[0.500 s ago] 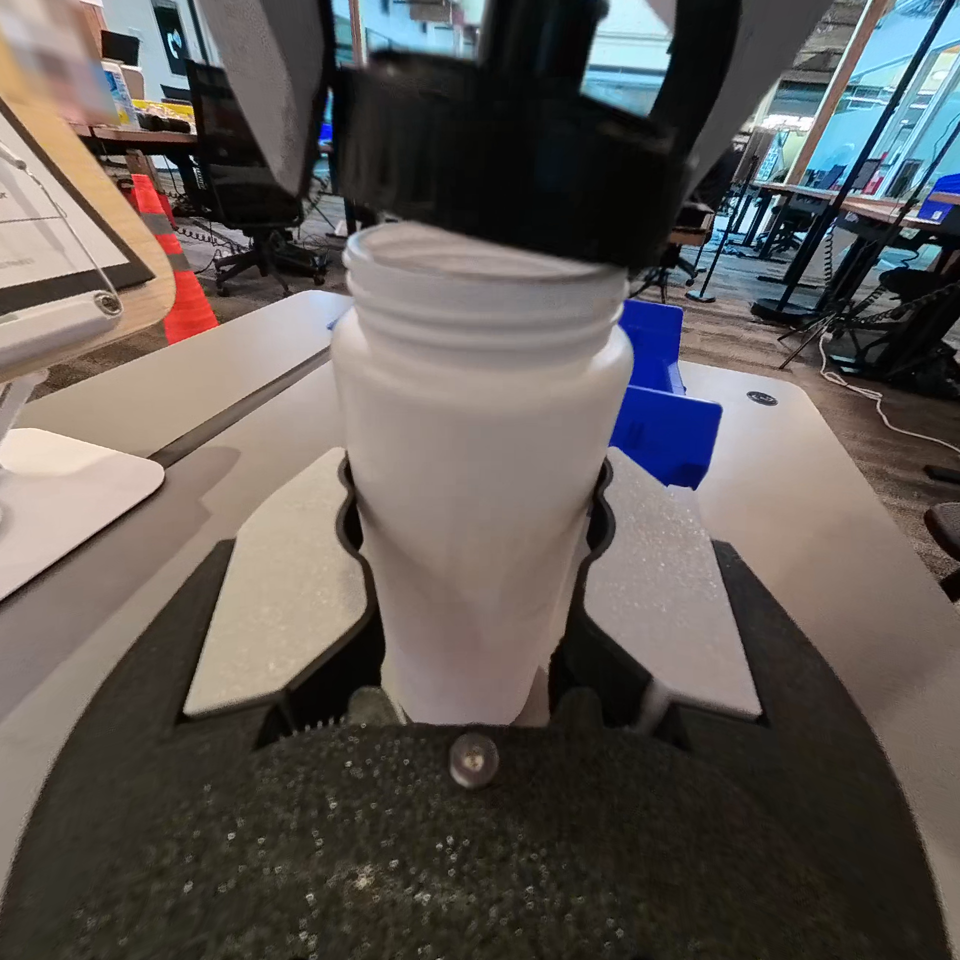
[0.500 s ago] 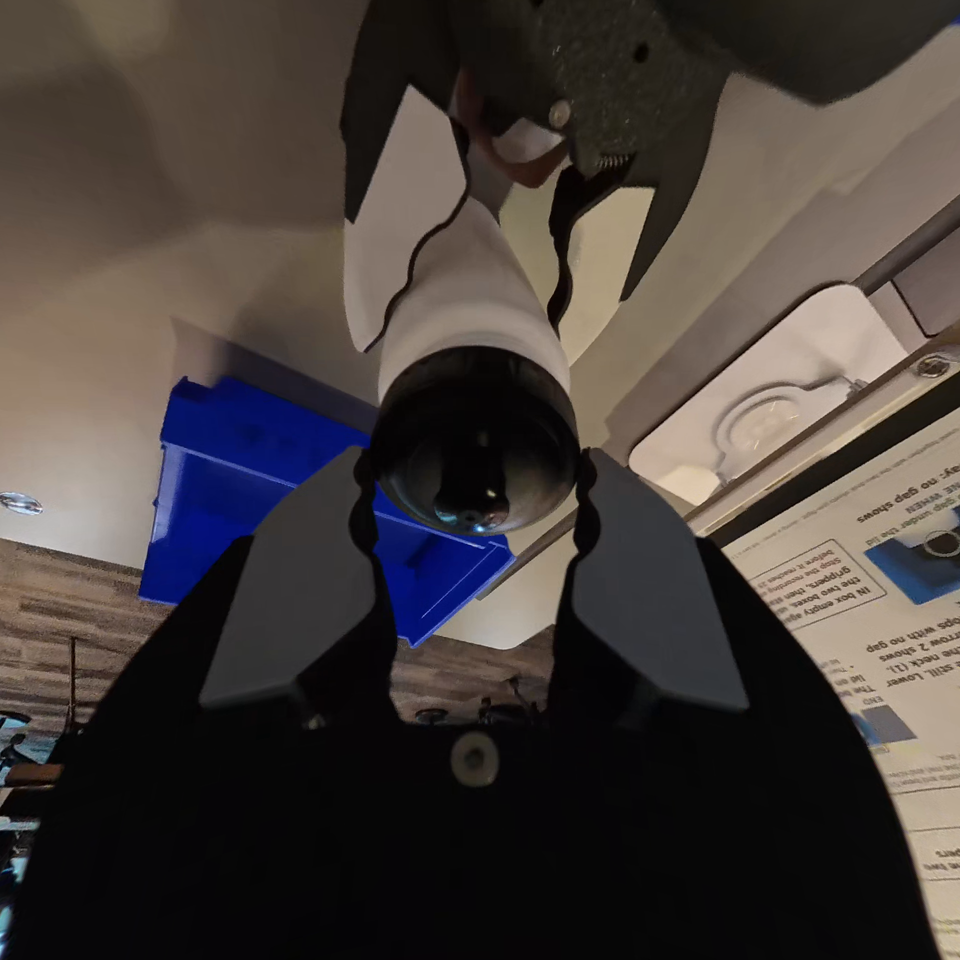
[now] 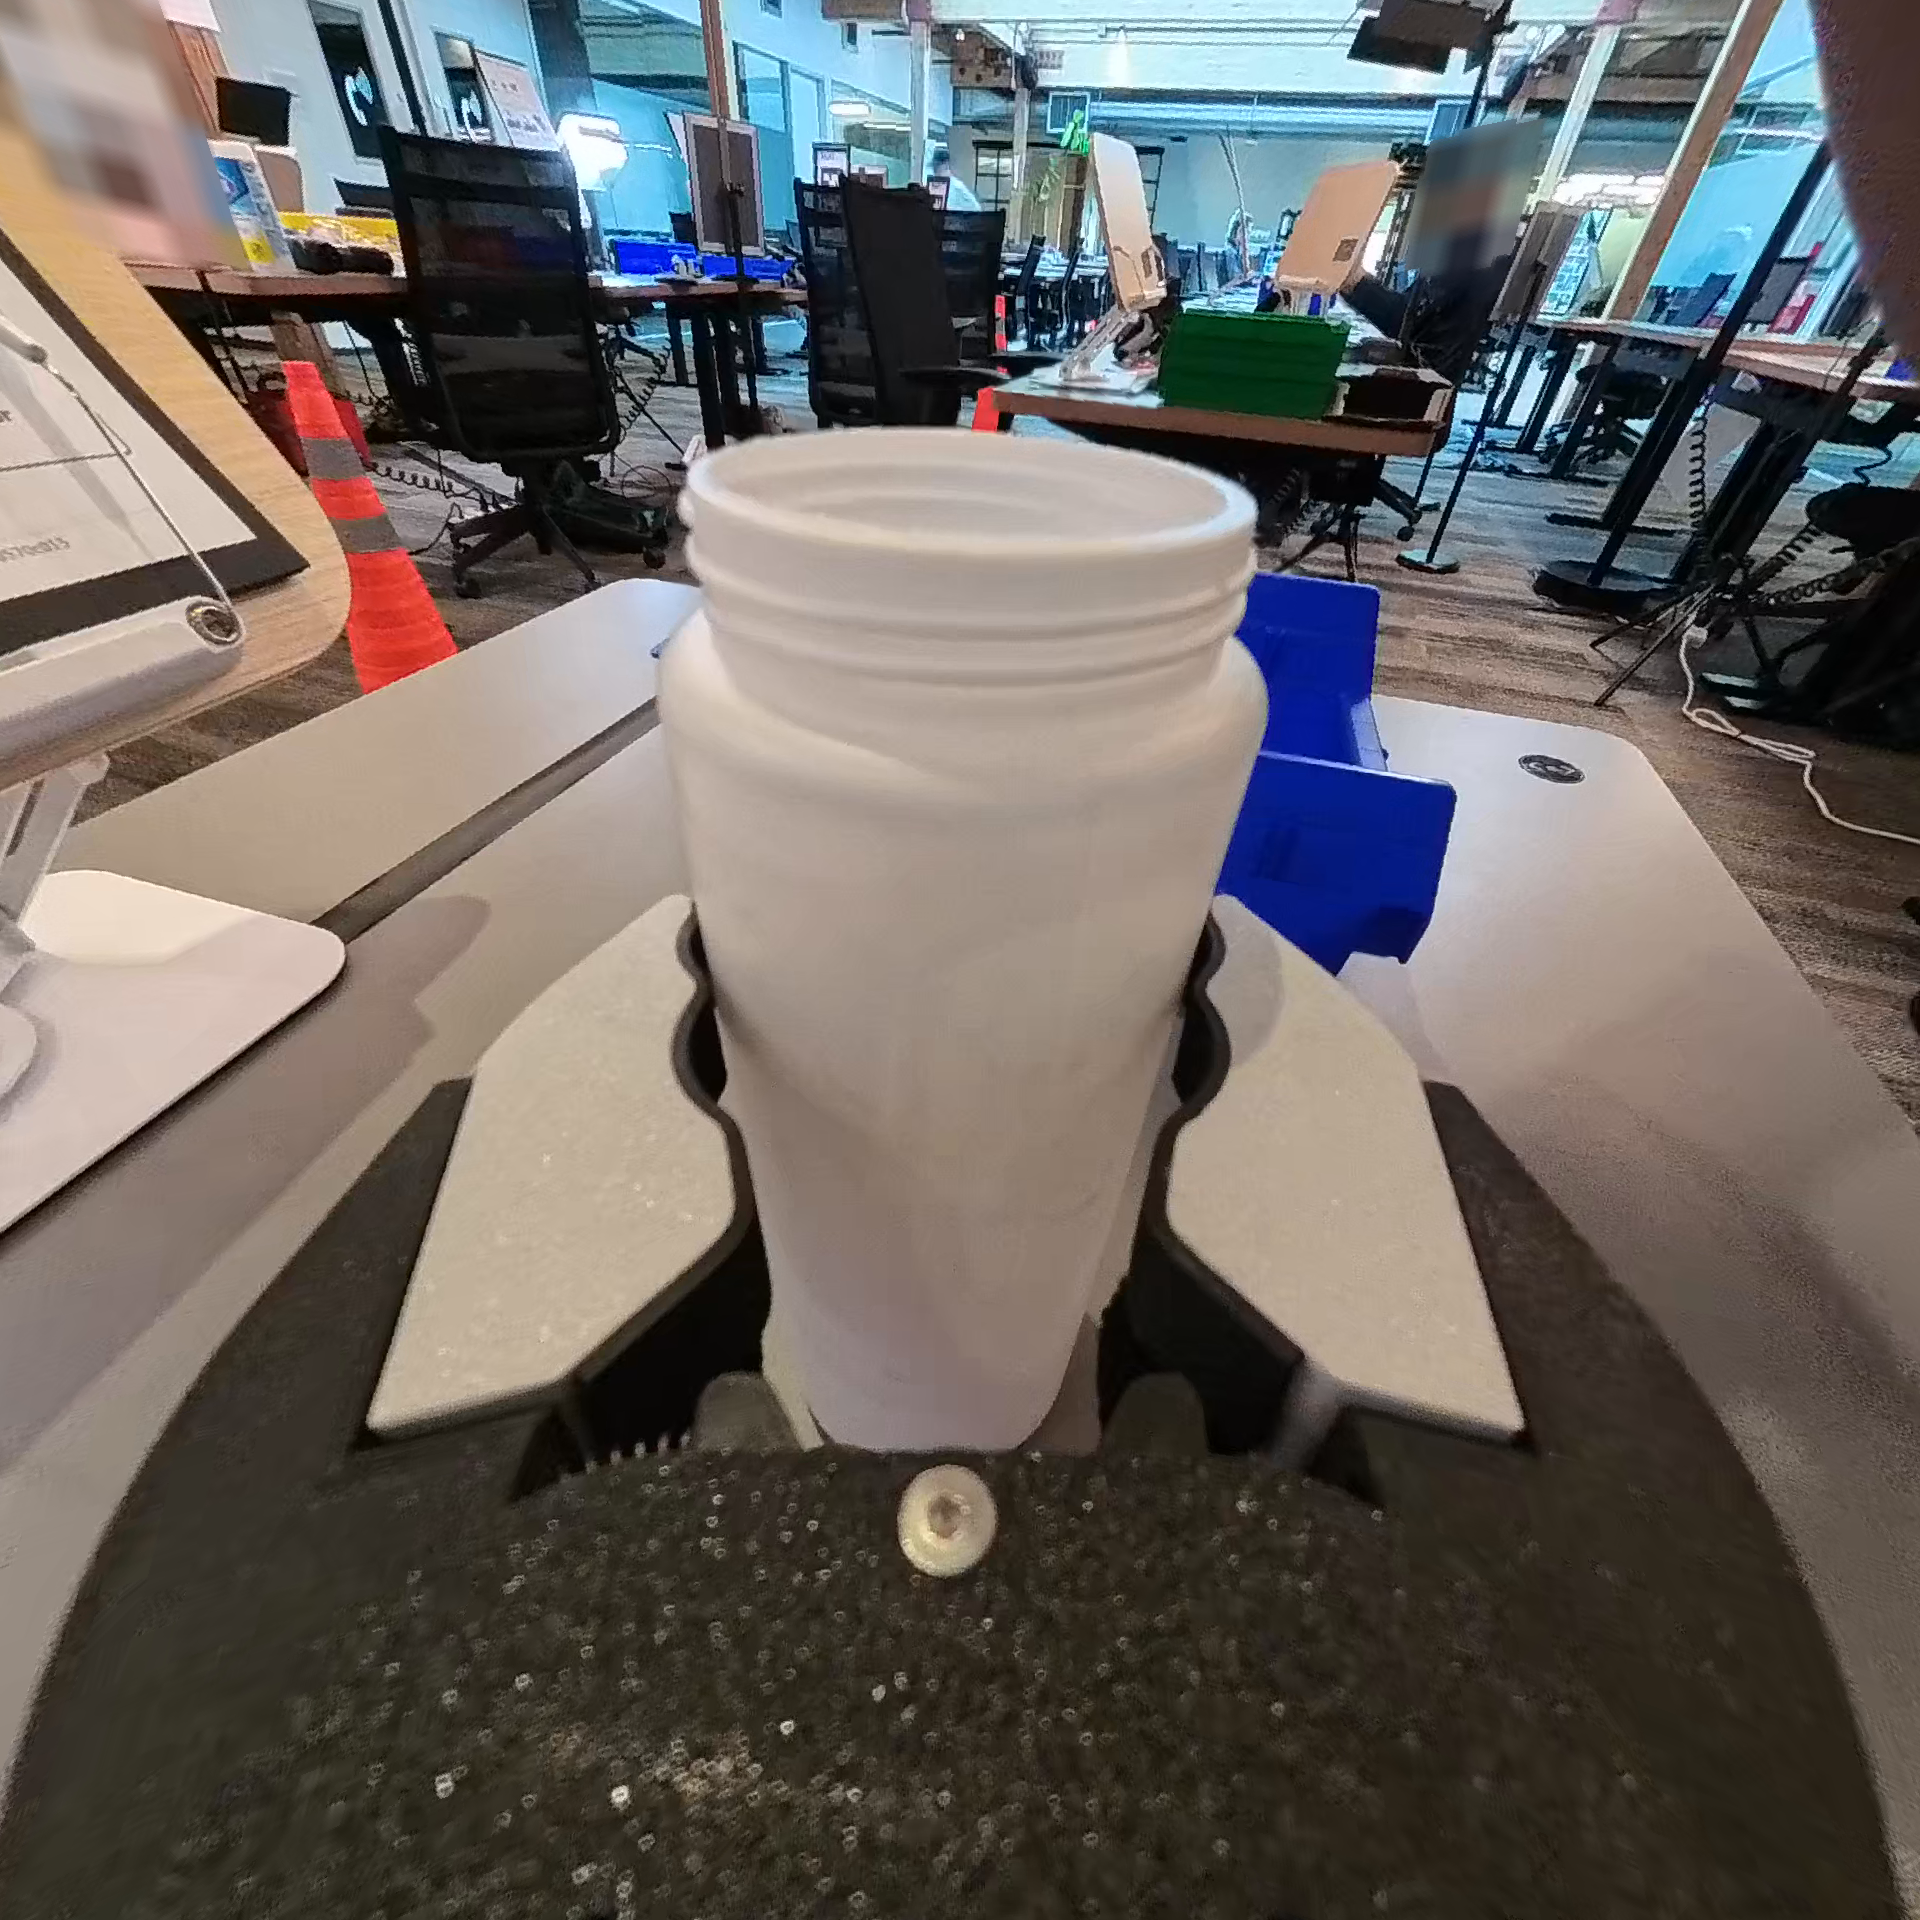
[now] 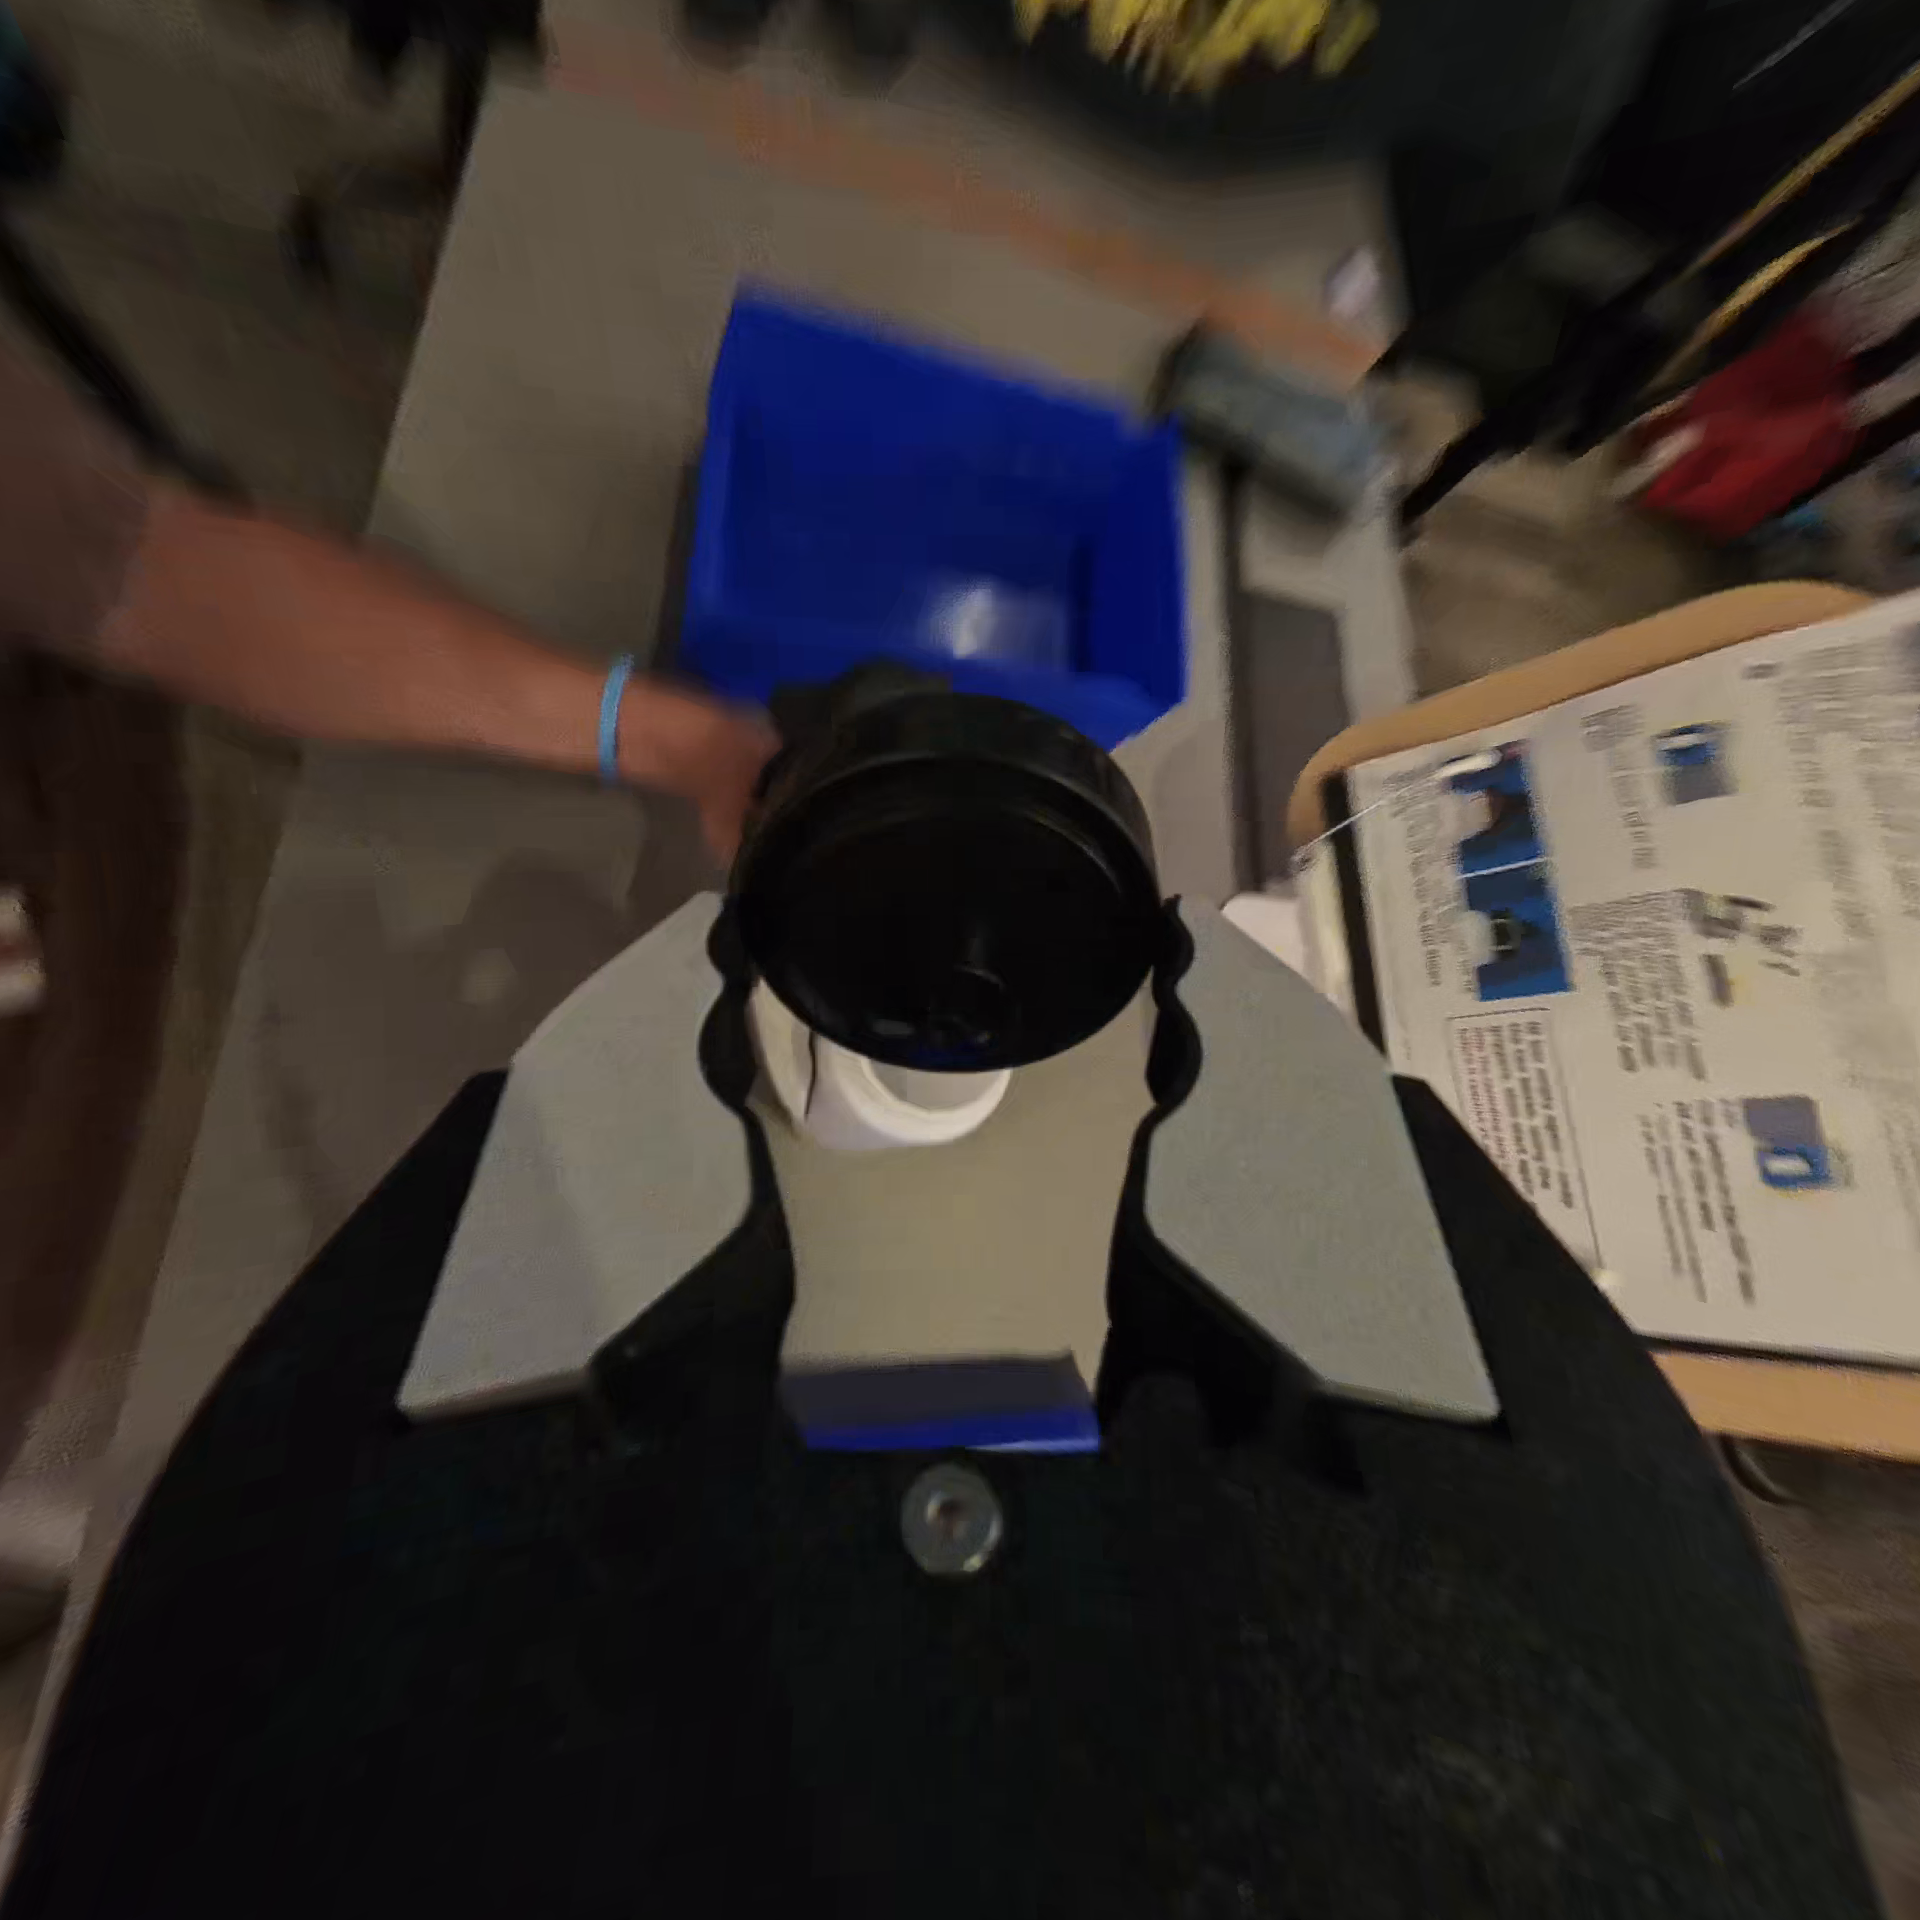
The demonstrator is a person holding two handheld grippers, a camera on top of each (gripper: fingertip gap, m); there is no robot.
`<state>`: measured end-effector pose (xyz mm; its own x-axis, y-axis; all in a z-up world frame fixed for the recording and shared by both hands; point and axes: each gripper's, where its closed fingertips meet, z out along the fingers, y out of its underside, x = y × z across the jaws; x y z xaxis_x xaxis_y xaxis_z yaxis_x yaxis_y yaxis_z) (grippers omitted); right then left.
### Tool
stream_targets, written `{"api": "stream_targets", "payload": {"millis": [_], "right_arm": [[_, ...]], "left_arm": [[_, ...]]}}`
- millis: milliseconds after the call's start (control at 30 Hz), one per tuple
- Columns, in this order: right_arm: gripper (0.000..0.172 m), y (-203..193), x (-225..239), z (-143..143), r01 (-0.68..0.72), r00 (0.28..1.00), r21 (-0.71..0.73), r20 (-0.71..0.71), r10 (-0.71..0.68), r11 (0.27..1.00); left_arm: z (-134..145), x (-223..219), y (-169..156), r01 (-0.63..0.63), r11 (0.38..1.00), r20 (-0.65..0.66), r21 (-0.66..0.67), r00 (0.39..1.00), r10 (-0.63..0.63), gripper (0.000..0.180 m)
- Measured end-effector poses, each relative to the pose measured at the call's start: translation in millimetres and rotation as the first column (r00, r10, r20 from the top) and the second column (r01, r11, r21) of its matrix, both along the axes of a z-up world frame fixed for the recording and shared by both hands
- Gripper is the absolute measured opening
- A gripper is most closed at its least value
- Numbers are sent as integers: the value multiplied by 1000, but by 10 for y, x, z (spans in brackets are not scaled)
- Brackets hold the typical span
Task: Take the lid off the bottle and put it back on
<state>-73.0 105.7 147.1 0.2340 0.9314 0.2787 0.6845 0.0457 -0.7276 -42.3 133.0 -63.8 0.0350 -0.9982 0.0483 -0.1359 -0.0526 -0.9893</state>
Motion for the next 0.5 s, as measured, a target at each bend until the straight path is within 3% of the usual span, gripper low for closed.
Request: {"api": "stream_targets", "payload": {"millis": [33,100,200,267,433,500], "right_arm": [[74,-18,93,146,69,991,42,-120,-63,997],[74,-4,408,373,273,906,80,-356,-229,959],[74,-29,1092,464,575,641,-27,-607,-470,818],[74,-121,1507,409,681,458,-106,-710,-534,725],[75,-259,2432,-95,834,51,-335,-744,-666,438],[75,-196,2658,-415,823,-30,-434,-678,-734,367]], "left_arm": [[0,0,2,-1,1000,2,-2,1000,1,85],[1,0,8,-3,1000,6,-6,1000,3,85],[2,1,11,-2,1000,13,-13,1000,2,85],[1,1,10,-2,1000,15,-16,1000,3,85],[0,8,6,6,1000,26,-28,1000,-5,86],[-2,8,-1,17,999,32,-38,999,-16,86]]}}
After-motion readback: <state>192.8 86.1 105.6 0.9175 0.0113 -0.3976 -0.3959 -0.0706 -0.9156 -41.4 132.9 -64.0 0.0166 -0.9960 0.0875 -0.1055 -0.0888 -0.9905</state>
